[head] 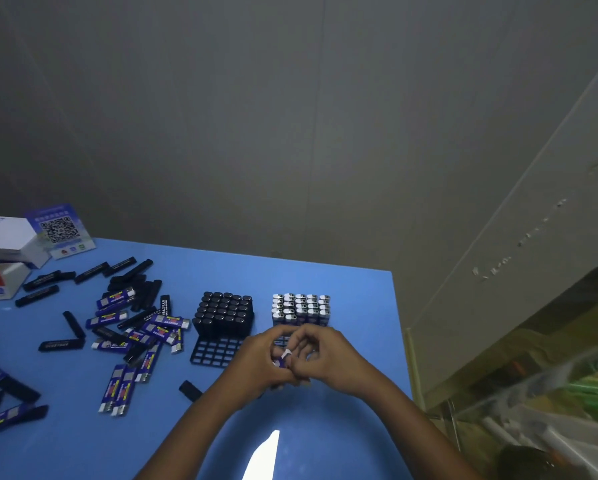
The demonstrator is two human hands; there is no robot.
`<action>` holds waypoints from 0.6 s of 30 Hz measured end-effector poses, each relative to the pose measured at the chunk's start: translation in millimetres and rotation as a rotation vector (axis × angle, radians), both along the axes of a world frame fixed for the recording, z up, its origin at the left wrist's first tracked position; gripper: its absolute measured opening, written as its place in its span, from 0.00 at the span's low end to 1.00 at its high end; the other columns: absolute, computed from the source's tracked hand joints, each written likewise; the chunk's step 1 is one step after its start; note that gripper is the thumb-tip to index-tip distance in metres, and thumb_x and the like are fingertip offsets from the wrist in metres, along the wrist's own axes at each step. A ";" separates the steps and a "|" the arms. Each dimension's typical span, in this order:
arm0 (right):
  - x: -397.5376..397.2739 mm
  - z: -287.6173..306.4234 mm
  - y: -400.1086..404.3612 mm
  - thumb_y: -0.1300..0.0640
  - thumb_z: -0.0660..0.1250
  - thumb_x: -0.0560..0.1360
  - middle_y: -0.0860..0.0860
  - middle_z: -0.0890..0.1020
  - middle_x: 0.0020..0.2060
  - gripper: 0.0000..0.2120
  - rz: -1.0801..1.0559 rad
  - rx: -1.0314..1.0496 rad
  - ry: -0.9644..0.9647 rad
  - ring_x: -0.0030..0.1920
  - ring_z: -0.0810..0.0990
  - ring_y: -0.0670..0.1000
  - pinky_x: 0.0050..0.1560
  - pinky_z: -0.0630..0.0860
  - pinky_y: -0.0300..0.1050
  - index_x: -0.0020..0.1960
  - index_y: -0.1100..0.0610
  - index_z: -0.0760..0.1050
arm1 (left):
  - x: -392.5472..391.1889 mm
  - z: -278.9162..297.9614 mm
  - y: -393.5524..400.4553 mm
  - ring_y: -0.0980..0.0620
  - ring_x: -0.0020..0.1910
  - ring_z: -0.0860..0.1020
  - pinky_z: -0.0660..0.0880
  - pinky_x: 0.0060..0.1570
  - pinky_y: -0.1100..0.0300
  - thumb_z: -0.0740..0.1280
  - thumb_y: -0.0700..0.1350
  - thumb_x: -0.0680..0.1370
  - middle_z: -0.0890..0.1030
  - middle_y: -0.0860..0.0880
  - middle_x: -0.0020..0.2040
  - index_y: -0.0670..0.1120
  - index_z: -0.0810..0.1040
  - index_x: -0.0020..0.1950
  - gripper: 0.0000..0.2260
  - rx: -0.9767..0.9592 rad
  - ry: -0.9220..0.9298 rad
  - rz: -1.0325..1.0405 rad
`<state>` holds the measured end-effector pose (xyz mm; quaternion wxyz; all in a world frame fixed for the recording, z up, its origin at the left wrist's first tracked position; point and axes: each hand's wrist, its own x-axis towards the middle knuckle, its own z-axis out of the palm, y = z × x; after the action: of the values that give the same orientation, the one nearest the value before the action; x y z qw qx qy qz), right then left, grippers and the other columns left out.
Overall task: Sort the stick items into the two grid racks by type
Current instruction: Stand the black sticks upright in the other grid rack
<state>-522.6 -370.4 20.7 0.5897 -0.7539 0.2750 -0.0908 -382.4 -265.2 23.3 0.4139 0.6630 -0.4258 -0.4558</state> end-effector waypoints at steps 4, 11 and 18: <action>-1.2 -2.4 -8.1 0.62 0.69 0.66 0.45 0.79 0.35 0.09 -0.063 0.085 -0.051 0.37 0.76 0.45 0.41 0.75 0.38 0.46 0.56 0.78 | 0.8 -2.4 -1.0 0.48 0.27 0.76 0.76 0.33 0.53 0.83 0.39 0.61 0.84 0.43 0.34 0.51 0.77 0.59 0.29 0.027 0.013 0.011; -5.5 -0.6 -35.0 0.68 0.66 0.71 0.49 0.78 0.37 0.12 -0.253 0.051 -0.181 0.38 0.75 0.47 0.41 0.72 0.37 0.48 0.55 0.81 | 12.0 -9.4 4.6 0.47 0.24 0.77 0.77 0.31 0.55 0.82 0.45 0.60 0.84 0.40 0.34 0.50 0.76 0.62 0.32 0.066 0.030 0.050; 0.1 -18.3 -50.0 0.71 0.69 0.71 0.51 0.81 0.40 0.14 -0.342 -0.211 -0.046 0.36 0.76 0.41 0.40 0.72 0.29 0.45 0.51 0.81 | 22.8 -17.6 4.2 0.52 0.28 0.74 0.73 0.30 0.59 0.80 0.51 0.63 0.82 0.46 0.33 0.55 0.75 0.63 0.30 0.006 -0.021 0.125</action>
<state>-522.5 -420.4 2.4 0.4894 -0.7517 0.3744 -0.2351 -359.6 -260.9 5.8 0.4351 0.6942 -0.3868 -0.4233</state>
